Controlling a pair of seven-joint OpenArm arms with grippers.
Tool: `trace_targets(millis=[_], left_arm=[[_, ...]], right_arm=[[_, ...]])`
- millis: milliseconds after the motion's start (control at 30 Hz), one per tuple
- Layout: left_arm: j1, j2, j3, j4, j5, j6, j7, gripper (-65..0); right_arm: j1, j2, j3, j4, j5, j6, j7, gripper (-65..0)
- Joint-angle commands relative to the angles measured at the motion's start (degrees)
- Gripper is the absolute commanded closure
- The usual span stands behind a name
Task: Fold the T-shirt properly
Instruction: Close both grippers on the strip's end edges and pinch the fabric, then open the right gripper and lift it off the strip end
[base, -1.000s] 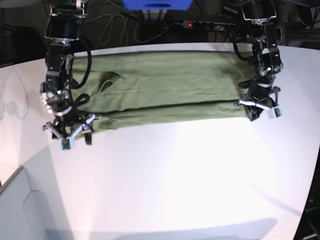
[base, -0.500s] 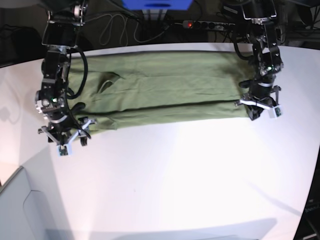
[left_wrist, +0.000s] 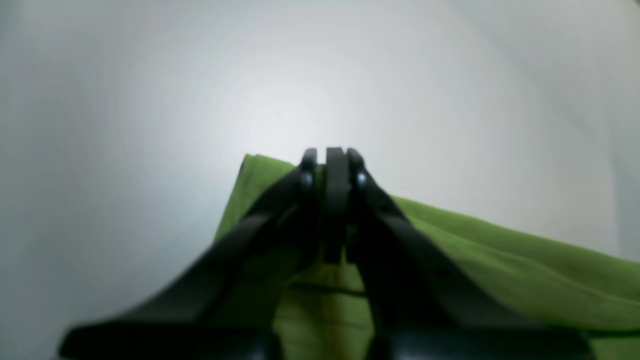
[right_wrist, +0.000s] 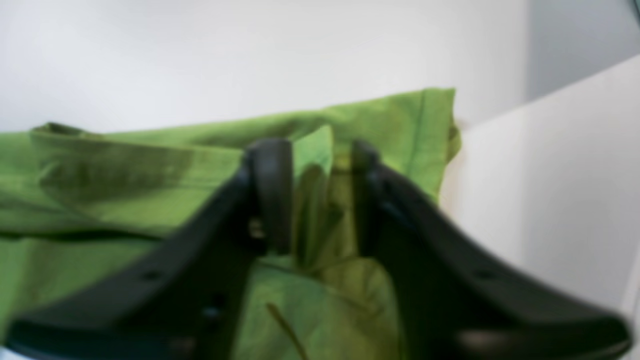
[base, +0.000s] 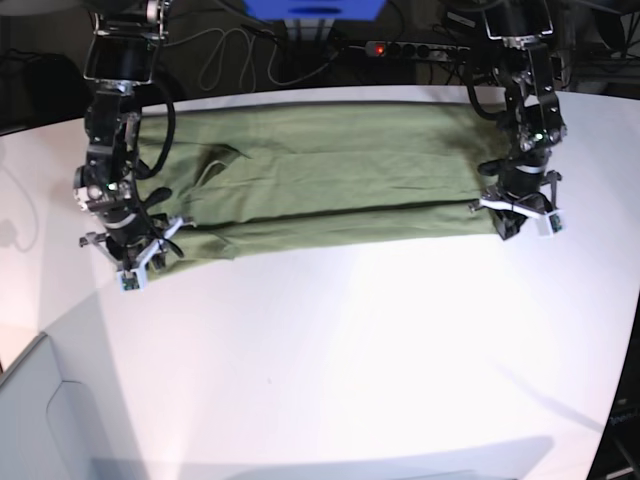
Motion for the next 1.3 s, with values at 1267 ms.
trace_targets(millis=[1267], left_arm=[[0.2,-0.6,-4.7,1.5,-0.6,-0.6,-1.5,0.0]], right_arm=[[-10.3,0.3,1.0,15.2,0.8,0.2,1.4,-0.2]])
